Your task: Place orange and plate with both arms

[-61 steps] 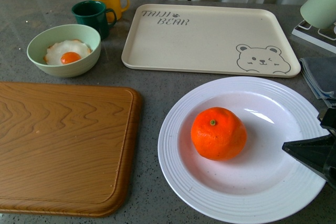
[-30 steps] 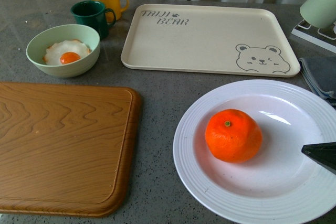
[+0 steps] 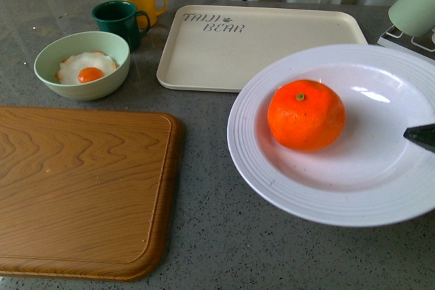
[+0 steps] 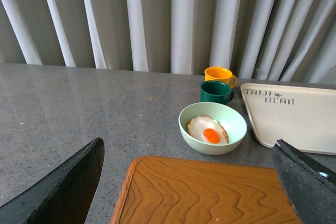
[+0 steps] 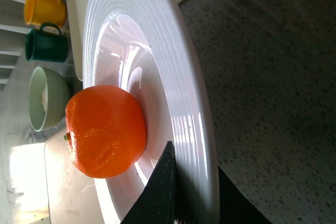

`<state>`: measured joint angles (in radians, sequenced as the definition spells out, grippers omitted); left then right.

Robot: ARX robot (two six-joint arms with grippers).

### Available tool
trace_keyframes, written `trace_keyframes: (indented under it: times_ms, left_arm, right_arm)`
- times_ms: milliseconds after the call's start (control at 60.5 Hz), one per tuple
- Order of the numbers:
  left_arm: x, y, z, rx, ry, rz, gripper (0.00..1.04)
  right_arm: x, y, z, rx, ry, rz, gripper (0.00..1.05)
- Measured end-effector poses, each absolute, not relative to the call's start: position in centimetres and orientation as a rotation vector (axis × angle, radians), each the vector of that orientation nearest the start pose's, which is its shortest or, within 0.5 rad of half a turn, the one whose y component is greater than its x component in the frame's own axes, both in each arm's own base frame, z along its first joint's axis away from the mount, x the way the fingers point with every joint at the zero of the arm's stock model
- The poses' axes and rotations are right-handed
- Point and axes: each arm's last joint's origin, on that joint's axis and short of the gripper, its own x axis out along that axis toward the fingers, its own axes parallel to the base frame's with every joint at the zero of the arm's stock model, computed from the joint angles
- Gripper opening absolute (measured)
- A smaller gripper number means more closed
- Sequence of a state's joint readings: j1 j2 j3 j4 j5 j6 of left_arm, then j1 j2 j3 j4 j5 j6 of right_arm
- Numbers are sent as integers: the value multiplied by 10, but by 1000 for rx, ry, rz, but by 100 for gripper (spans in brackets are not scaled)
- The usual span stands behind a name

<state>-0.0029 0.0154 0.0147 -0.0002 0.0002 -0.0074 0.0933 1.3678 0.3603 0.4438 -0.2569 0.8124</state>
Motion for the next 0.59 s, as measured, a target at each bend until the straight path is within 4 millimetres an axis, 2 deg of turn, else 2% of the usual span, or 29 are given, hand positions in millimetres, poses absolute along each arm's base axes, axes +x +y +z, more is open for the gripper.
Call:
trace_keyframes:
  times_ms: [149,297,595]
  left_arm:
    - [98,0,167,-7,1,-3,96]
    - [98,0,167,-7,1,-3,96]
    - [98,0,167,-7,1,-3,96]
  right_arm:
    - [269,38,137,822,631,100,4]
    - [319,60,135,853,624,153,4]
    - [381,79,130,895,616,167,4]
